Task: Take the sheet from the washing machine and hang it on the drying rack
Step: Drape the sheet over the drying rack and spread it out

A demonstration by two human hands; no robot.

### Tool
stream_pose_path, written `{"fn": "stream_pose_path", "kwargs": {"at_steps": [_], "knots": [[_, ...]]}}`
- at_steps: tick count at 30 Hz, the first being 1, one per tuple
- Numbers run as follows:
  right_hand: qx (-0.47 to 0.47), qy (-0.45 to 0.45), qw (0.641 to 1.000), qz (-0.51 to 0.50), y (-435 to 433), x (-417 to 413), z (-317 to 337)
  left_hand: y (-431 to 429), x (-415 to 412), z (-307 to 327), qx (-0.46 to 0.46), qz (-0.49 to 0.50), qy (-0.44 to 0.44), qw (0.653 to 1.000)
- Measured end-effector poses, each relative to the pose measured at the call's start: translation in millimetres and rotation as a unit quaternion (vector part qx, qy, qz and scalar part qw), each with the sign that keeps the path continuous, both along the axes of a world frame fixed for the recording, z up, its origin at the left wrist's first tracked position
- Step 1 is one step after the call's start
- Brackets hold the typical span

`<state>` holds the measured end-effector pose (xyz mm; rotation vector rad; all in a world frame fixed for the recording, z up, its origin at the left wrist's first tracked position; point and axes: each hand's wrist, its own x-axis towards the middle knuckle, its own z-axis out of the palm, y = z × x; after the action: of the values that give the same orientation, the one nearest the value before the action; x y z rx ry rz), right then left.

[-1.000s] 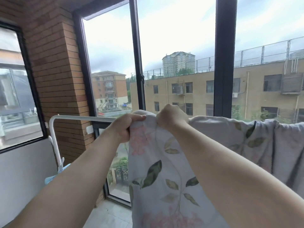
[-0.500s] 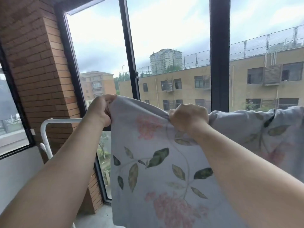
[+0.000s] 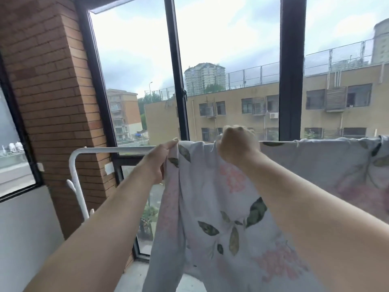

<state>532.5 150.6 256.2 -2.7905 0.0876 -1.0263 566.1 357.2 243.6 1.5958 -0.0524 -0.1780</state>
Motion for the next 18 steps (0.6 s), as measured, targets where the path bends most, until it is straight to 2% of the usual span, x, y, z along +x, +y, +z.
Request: {"fn": "stream_pose_path", "kwargs": {"at_steps": [2,4,8,13,18], "knots": [[0.025,0.028,0.998,0.059,24.9,9.6,-3.6,-0.6,-2.1,-0.5,0.004,-0.037,0.018,0.999],[0.017,0.055,0.995,0.075,35.5,16.9,-13.1,-2.8,-4.3,-0.1,-0.005,-0.050,0.043,0.998],[-0.007,0.010,0.998,0.060,28.6,21.6,-32.2,-1.0,0.1,-0.8,-0.055,-0.011,0.031,0.998],[0.035,-0.013,0.997,0.065,12.8,18.9,-30.9,24.0,24.0,10.3,-0.192,0.089,-0.021,0.977],[0.054,-0.023,0.995,0.075,13.4,20.3,-34.3,46.8,44.7,18.5,-0.158,0.212,-0.097,0.959]]}}
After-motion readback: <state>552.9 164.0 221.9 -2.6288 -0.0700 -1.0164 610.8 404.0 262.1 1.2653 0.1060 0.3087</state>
